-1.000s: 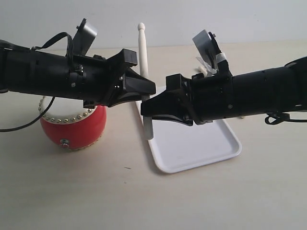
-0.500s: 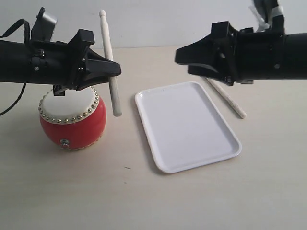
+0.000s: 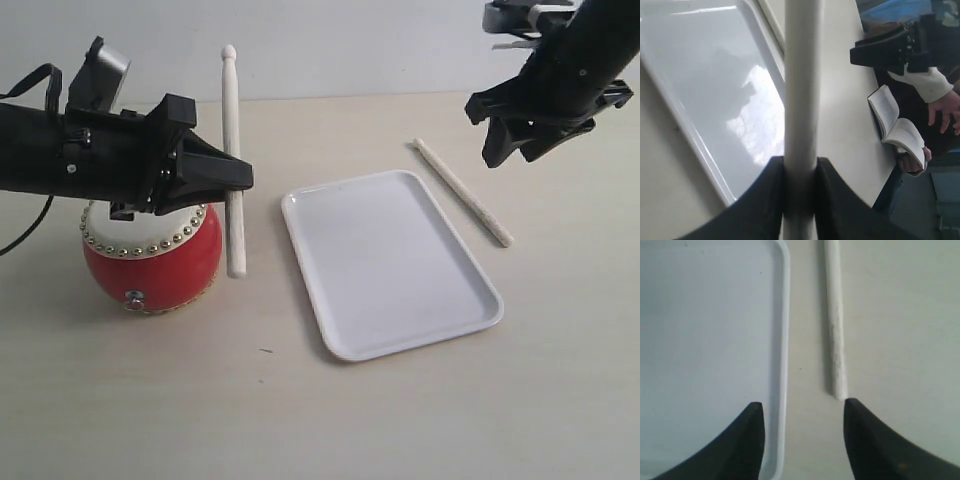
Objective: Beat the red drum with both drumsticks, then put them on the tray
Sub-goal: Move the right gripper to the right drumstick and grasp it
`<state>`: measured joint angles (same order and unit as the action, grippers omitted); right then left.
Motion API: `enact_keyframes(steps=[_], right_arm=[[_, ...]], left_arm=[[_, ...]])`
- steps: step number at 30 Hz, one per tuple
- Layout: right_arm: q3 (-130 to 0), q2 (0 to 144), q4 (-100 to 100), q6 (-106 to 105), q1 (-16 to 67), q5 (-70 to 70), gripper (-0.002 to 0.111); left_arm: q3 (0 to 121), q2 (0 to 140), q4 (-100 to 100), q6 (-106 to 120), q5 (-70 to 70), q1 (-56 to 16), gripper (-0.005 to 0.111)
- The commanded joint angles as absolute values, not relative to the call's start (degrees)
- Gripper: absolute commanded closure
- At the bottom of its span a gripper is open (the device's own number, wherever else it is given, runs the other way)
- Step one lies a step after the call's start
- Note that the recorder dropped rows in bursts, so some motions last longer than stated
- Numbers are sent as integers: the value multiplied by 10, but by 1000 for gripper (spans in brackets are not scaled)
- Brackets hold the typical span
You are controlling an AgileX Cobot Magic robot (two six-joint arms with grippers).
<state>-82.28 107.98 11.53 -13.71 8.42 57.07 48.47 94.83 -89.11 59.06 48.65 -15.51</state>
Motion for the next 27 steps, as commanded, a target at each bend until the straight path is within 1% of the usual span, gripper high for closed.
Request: enact_keyframes(steps=[1,4,10,27], right_arm=[[-902,1158,14,-137,115,623,60],[-931,1195,-51,-122,139,622,60],[-964,1248,-51,-117,147,583,60],[-966,1311,-66,-103,147,570,60]], left_arm=[[466,944,-889,596,495,-154,107],[460,944,-887,596,495,-154,107],[460,944,-882,596,498,-154,107],[460,944,-873,592,507,-154,107]])
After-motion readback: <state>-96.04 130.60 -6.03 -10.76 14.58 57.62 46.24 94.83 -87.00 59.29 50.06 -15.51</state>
